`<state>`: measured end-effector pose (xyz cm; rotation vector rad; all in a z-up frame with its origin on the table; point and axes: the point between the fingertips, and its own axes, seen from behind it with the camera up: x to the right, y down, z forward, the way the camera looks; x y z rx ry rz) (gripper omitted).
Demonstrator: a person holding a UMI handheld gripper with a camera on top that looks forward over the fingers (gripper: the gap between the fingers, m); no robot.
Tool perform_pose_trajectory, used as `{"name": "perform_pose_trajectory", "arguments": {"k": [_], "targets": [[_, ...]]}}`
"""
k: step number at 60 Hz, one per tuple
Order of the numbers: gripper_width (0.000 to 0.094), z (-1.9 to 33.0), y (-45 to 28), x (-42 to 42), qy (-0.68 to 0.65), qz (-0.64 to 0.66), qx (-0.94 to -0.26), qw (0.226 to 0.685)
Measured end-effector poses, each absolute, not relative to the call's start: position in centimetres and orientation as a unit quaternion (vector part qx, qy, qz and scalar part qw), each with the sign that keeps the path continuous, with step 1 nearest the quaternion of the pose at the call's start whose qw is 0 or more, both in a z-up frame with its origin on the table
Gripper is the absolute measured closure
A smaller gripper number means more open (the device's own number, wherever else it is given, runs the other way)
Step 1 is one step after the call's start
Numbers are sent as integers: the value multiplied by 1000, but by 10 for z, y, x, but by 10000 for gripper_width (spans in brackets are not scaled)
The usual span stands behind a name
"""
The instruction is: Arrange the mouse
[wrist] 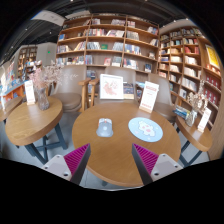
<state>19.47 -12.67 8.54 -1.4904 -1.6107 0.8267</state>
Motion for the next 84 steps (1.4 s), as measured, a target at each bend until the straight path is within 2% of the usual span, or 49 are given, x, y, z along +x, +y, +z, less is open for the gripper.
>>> {"name": "perform_pose_trajectory", "arguments": {"k": [17,39,67,84], "targets": [[84,56,-150,159,-646,321,-581,377],[84,37,-152,85,-642,310,-589,380],[86,10,-154,7,-647,306,-605,350],[87,-7,-155,-7,-650,305,-615,325]]}}
